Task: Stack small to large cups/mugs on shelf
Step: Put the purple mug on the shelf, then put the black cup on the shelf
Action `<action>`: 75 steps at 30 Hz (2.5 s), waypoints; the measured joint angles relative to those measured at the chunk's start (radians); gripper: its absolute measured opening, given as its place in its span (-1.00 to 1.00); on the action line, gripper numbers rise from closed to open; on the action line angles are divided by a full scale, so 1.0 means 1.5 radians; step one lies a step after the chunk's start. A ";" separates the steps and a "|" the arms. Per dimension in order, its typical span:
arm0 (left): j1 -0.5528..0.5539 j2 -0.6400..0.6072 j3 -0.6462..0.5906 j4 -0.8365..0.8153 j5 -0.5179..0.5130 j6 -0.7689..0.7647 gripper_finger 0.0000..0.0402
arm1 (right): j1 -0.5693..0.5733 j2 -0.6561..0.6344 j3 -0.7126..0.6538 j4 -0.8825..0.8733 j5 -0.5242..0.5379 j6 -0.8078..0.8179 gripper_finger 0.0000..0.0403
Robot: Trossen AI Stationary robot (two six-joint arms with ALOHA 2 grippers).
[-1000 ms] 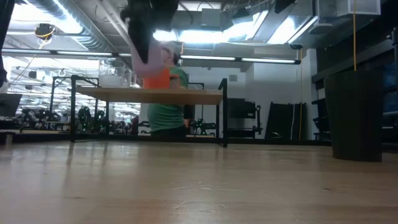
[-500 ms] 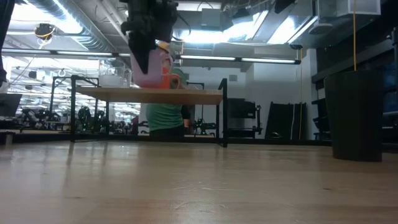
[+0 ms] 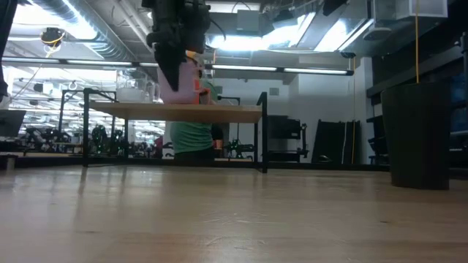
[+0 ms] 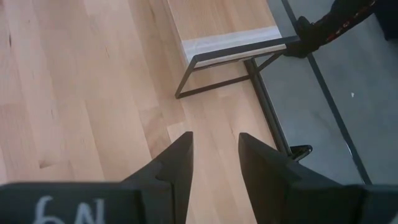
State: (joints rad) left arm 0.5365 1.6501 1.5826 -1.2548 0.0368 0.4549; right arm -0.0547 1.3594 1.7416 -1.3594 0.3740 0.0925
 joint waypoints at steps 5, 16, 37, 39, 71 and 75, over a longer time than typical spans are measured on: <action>0.000 0.000 0.000 0.008 -0.014 -0.002 -0.70 | 0.000 0.000 0.000 -0.001 0.000 0.000 -0.36; -0.001 0.000 0.000 0.008 -0.049 -0.022 -0.53 | 0.000 0.000 0.000 -0.005 0.000 0.000 -0.36; -0.059 -0.001 0.187 -0.038 -0.160 -0.022 -0.35 | 0.000 0.000 0.000 -0.010 0.000 0.000 -0.36; -0.070 -0.001 0.218 -0.059 -0.186 -0.041 -0.35 | 0.000 0.000 0.000 -0.011 0.000 0.002 -0.36; -0.338 -0.142 0.044 -0.210 -0.049 -0.401 -0.36 | 0.000 0.000 0.000 -0.093 -0.007 0.061 -0.36; -0.351 -0.260 -0.024 -0.197 -0.124 -0.431 -0.36 | 0.000 0.000 0.000 -0.090 -0.007 0.063 -0.36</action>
State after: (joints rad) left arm 0.0105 1.2600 1.5459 -1.5497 -0.1493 -0.1920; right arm -0.0547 1.3594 1.7416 -1.4946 0.3633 0.1866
